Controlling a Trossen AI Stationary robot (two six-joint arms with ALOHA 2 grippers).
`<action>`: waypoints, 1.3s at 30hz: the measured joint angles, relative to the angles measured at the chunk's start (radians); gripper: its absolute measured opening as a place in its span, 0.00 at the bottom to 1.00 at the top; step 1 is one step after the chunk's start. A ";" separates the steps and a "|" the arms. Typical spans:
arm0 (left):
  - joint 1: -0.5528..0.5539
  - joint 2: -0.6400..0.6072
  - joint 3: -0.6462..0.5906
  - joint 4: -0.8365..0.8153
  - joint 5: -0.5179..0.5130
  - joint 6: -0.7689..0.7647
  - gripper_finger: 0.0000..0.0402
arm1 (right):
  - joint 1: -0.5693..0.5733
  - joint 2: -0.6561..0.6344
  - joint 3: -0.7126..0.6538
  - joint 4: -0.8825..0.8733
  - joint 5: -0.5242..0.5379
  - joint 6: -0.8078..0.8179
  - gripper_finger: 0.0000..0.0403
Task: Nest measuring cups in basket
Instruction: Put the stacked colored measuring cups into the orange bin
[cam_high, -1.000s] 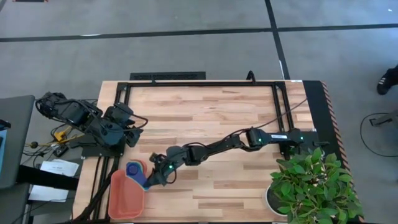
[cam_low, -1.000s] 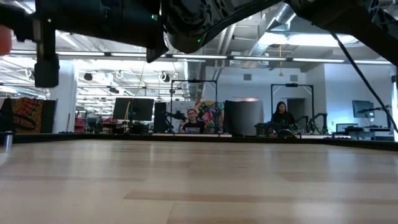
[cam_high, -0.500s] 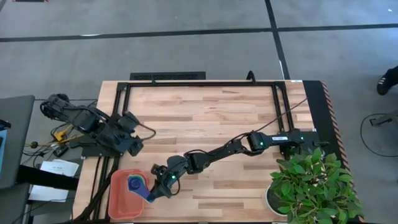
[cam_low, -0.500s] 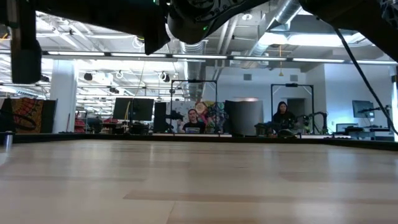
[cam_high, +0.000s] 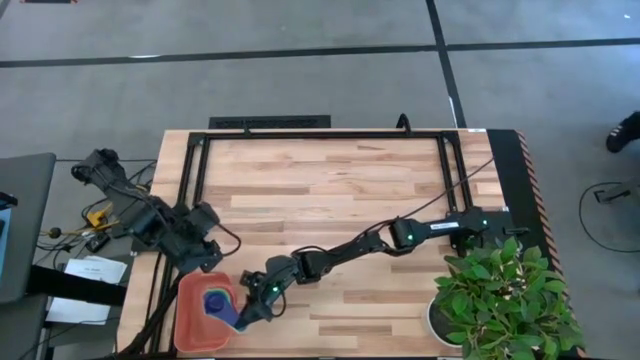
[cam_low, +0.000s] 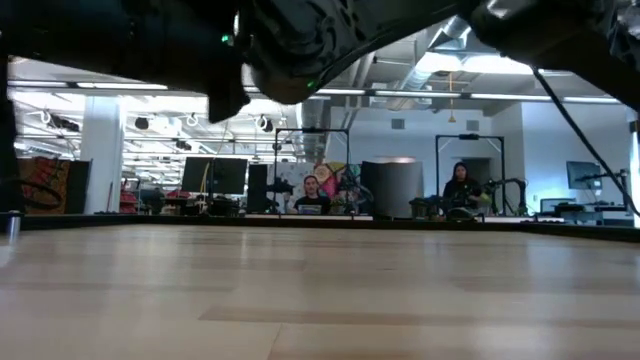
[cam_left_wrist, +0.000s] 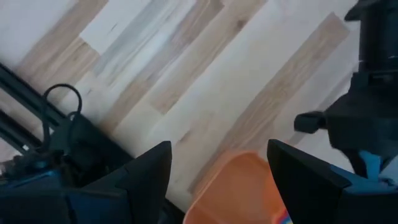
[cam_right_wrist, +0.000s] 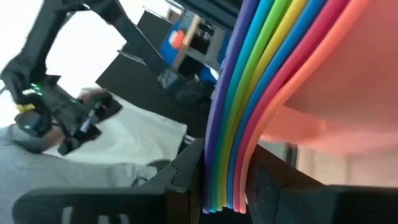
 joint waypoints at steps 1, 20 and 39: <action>-0.002 0.000 0.000 -0.001 0.000 -0.009 0.63 | 0.000 0.022 0.029 0.007 0.004 -0.008 0.28; -0.023 0.001 0.000 0.003 -0.002 -0.052 0.63 | -0.030 0.105 0.078 0.018 -0.054 0.055 0.28; -0.023 0.001 0.000 0.003 -0.015 -0.065 0.63 | -0.034 0.102 0.083 -0.018 -0.063 0.069 0.29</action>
